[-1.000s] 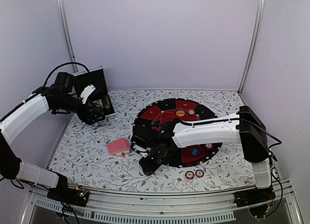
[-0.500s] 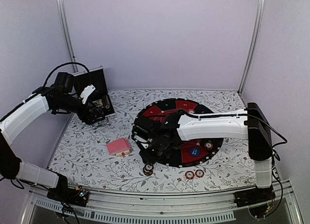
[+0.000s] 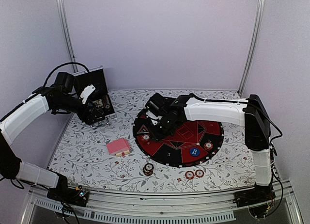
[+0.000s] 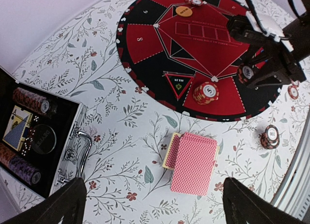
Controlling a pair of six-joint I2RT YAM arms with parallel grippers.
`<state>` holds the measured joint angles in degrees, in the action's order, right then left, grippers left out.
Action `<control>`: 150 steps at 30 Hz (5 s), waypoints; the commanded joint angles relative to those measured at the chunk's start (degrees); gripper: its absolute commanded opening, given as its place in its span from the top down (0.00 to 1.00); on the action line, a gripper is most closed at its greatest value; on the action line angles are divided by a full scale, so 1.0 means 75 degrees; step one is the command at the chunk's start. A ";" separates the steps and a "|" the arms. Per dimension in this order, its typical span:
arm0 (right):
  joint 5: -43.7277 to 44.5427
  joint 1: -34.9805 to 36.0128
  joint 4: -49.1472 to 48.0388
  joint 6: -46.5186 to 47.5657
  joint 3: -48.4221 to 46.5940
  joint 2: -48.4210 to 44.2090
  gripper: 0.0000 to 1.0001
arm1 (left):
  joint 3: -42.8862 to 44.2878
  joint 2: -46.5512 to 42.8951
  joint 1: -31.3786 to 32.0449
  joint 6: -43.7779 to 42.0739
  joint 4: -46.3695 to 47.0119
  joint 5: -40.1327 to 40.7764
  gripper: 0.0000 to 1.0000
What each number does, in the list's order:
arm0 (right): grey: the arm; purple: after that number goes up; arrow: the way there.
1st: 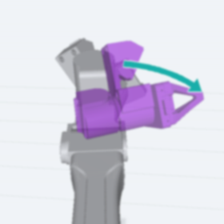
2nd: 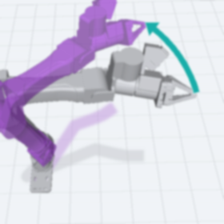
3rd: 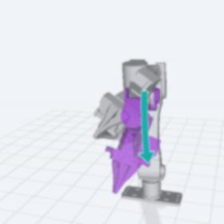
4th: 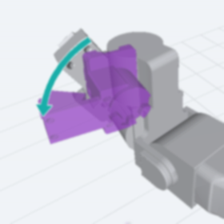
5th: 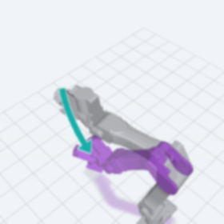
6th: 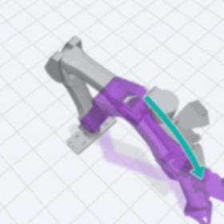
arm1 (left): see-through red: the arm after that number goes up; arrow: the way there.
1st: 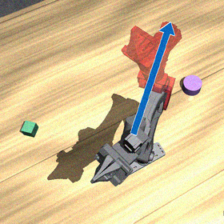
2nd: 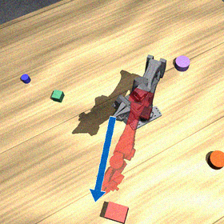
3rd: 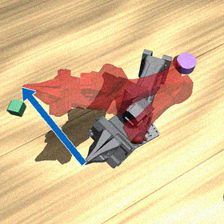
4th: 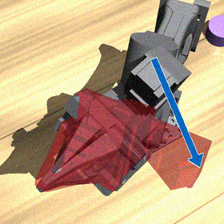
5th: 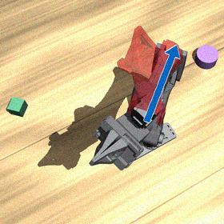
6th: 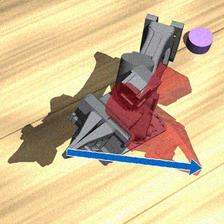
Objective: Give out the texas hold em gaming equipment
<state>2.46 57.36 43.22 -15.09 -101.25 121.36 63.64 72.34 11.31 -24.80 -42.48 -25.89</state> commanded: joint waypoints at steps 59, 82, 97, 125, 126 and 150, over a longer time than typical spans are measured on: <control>-0.0218 0.0913 -0.0348 -0.0213 0.1395 -0.0985 0.37 | 0.0281 -0.0152 0.0074 0.0062 -0.0248 -0.0081 0.00; -0.1053 0.1702 -0.0414 -0.0048 0.1116 -0.0066 0.15 | 0.0303 -0.0125 0.0074 0.0095 -0.0254 0.0005 0.00; -0.0772 0.1815 -0.0175 0.0131 0.0786 0.0389 0.29 | 0.0363 -0.0036 0.0074 0.0119 -0.0254 -0.0016 0.00; -0.0383 0.1820 -0.0151 0.0090 0.0822 0.0035 0.49 | 0.0304 -0.0015 0.0074 0.0199 -0.0231 -0.0108 0.00; -0.0392 0.1825 -0.0150 0.0085 0.0821 0.0022 0.50 | 0.0304 -0.0012 0.0074 0.0201 -0.0234 -0.0119 0.00; -0.0539 0.1832 -0.0055 0.0055 0.0855 -0.0081 0.37 | 0.0328 -0.0047 0.0071 0.0192 -0.0233 -0.0131 0.00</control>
<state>-1.78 70.63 42.11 -14.44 -94.24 122.10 65.12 71.92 11.31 -23.70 -44.07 -26.33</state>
